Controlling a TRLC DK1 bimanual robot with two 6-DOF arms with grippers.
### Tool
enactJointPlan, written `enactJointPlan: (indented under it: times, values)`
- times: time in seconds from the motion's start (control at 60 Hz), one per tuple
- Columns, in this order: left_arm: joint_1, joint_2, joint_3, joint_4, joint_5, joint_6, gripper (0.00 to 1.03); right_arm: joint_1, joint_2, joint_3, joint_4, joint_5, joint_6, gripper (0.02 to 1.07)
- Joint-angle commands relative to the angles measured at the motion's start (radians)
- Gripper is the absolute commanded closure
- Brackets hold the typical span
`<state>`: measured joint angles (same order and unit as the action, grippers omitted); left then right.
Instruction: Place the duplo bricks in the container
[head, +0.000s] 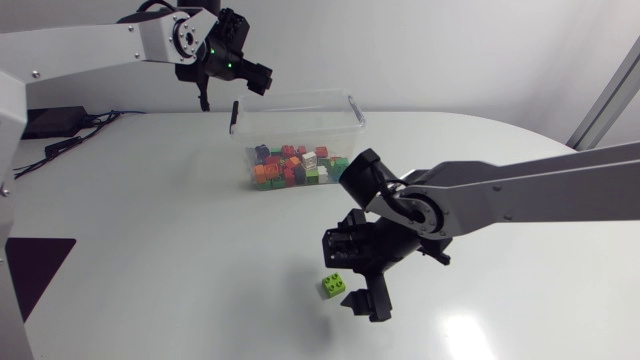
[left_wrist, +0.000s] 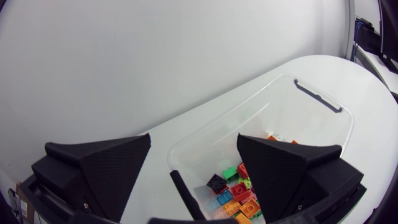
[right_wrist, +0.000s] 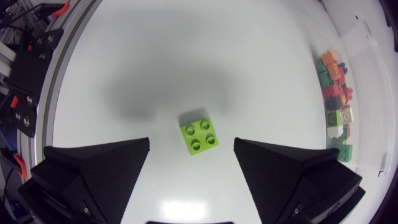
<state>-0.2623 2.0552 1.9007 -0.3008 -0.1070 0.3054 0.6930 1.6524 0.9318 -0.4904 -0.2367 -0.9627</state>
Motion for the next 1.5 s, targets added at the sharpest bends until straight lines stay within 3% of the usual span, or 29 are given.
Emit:
enactJointPlan:
  times: [0.0, 0.15, 0.283, 0.417, 0.617, 0.683, 0.817, 1.083, 1.367, 1.483]
  values:
    - [-0.011, -0.083, -0.080, 0.031, -0.028, -0.032, 0.05, 0.013, 0.044, 0.055, -0.043, 0.023, -0.096, 0.09]
    - [-0.017, -0.236, -0.284, 0.209, -0.028, -0.009, 0.05, 0.011, 0.113, 0.114, -0.094, 0.051, -0.191, 0.09]
    - [-0.020, -0.342, -0.371, 0.189, -0.034, -0.061, 0.05, 0.011, 0.184, 0.191, -0.178, 0.066, -0.242, 0.10]
    - [-0.022, -0.445, -0.473, 0.189, -0.135, -0.101, 0.05, 0.013, 0.219, 0.240, -0.224, 0.070, -0.288, 0.17]
    - [-0.002, -0.558, -0.614, 0.204, -0.138, -0.109, 0.05, 0.026, 0.273, 0.292, -0.261, 0.086, -0.307, 0.21]
    - [0.003, -0.595, -0.661, 0.209, -0.138, -0.107, 0.05, 0.036, 0.288, 0.300, -0.266, 0.089, -0.317, 0.30]
    - [0.021, -0.668, -0.755, 0.229, -0.138, -0.107, 0.05, 0.051, 0.302, 0.300, -0.270, 0.099, -0.317, 0.31]
    - [0.037, -0.762, -0.873, 0.244, -0.138, -0.104, 0.05, 0.062, 0.311, 0.279, -0.269, 0.096, -0.315, 0.85]
    - [0.052, -0.906, -0.997, 0.243, -0.138, -0.106, 0.05, 0.037, 0.251, 0.288, -0.313, 0.088, -0.289, 0.87]
    - [0.055, -0.991, -1.074, 0.239, -0.138, -0.107, 0.05, -0.020, 0.176, 0.352, -0.378, 0.039, -0.272, 0.87]
